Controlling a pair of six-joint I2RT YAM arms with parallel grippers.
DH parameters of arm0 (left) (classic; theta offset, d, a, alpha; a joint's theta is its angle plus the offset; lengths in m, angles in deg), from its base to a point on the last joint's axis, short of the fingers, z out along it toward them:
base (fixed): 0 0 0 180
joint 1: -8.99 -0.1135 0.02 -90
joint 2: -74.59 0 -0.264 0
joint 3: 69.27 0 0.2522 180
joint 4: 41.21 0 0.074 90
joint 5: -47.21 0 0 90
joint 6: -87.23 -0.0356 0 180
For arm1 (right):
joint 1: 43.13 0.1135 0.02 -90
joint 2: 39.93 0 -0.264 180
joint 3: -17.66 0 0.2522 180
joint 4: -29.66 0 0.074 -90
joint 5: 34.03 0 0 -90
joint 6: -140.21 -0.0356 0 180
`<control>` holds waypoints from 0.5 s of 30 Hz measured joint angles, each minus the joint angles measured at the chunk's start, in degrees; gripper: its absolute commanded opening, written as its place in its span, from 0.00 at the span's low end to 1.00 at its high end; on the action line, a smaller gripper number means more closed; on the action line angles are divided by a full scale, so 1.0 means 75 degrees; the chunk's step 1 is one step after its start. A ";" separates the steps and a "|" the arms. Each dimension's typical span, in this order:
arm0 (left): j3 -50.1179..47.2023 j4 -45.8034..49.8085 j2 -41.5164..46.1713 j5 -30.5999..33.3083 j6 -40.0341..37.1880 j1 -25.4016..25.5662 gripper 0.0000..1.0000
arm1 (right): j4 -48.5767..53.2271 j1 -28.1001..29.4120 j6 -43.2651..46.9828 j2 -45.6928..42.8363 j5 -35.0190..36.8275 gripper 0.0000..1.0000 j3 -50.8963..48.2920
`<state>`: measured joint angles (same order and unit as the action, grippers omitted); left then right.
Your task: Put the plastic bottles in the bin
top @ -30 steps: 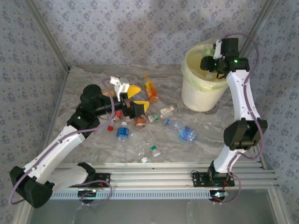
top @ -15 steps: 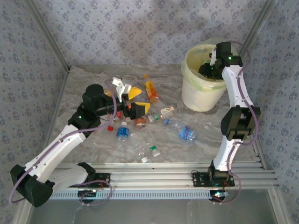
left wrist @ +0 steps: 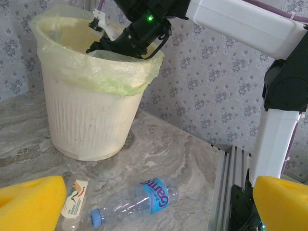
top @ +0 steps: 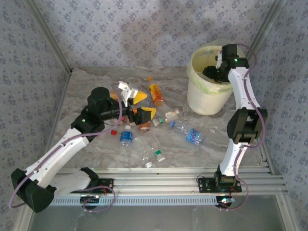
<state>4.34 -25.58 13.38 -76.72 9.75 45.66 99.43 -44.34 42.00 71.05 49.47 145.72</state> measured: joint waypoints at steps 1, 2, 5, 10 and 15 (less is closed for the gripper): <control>0.0006 0.0009 -0.0009 0.0020 -0.0006 0.0015 1.00 | 0.0000 0.0000 0.0000 -0.0020 -0.0003 0.86 0.0000; 0.0009 0.0015 -0.0012 0.0020 -0.0006 0.0017 1.00 | 0.0000 0.0000 0.0003 -0.0047 -0.0003 0.86 0.0000; 0.0015 0.0015 -0.0009 0.0020 -0.0009 0.0029 1.00 | -0.0003 0.0000 0.0006 -0.0187 -0.0020 0.86 0.0000; 0.0015 0.0044 -0.0012 0.0050 -0.0085 0.0061 1.00 | -0.0111 -0.0003 -0.0047 -0.0653 -0.0061 0.85 -0.0041; 0.0073 0.0221 -0.0012 0.0087 -0.0224 0.0146 0.99 | -0.0726 -0.0058 -0.0210 -0.1545 -0.0262 0.84 -0.0580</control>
<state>4.89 -23.92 13.29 -76.06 8.06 46.75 93.99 -44.78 40.43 59.46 47.50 141.37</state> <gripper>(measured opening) 0.995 0.843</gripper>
